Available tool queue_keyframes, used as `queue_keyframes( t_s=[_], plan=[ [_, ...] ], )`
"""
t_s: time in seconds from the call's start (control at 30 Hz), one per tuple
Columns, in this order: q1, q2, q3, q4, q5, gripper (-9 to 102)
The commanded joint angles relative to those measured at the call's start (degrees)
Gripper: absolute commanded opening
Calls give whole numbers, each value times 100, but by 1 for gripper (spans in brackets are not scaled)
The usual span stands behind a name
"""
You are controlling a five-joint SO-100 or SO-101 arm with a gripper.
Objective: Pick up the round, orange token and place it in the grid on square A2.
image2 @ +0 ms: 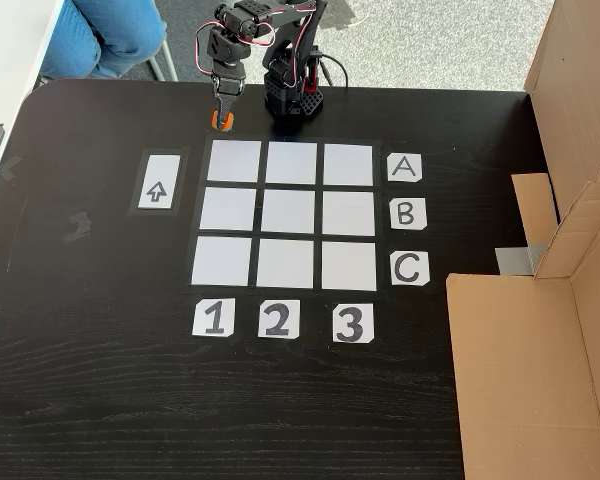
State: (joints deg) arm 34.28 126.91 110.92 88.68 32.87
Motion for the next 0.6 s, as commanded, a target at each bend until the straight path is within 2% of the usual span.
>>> queue_keyframes(
  t_s=[0.0, 0.27, 0.57],
  plan=[
    [-141, 246, 141, 44, -325, -1],
    [-563, 378, 457, 44, -1090, -1],
    [-1521, 686, 888, 35, -1213, -1]
  ],
)
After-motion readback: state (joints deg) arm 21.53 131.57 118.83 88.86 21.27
